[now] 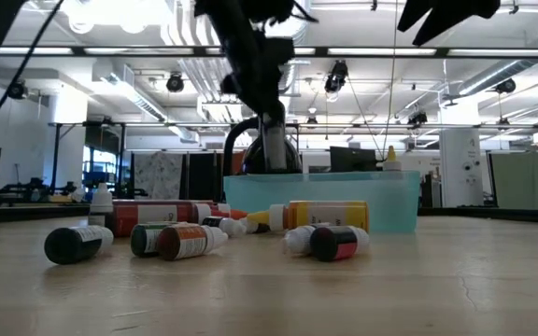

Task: Pick & Place food coloring
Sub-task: Put the large green food coloring bottle into the bin

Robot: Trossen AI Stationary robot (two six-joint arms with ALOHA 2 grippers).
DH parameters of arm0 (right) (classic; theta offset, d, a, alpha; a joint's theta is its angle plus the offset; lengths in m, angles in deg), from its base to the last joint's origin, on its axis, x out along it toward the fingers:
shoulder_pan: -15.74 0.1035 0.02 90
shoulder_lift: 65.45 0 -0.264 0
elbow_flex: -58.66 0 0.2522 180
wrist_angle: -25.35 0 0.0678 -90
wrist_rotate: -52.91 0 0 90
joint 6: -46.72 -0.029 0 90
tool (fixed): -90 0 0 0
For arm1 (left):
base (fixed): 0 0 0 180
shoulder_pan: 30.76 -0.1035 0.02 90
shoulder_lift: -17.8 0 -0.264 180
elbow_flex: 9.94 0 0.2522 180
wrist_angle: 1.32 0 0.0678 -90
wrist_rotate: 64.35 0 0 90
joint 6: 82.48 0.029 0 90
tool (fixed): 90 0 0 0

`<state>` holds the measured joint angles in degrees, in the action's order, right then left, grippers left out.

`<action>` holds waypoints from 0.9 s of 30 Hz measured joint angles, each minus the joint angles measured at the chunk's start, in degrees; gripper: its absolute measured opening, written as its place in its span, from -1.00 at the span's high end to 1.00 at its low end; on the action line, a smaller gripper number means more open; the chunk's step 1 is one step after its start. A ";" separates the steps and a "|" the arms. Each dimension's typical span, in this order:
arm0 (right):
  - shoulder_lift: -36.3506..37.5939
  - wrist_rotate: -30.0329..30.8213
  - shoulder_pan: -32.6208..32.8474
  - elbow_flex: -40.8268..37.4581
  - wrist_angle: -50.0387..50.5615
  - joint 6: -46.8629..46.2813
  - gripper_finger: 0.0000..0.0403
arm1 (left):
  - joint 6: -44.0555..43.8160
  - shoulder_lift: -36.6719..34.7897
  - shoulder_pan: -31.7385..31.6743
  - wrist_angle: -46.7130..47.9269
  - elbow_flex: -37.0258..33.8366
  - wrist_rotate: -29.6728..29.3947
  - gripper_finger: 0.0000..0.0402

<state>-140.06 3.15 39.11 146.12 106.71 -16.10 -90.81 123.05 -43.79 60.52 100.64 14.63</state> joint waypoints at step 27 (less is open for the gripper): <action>0.22 -0.17 -0.02 -5.03 -0.50 -17.80 -0.13 | -3.05 10.38 -2.77 -7.00 -0.77 -7.02 0.34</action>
<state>-139.84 2.98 39.09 141.09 106.21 -33.91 -93.86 133.43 -46.56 53.52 99.88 7.61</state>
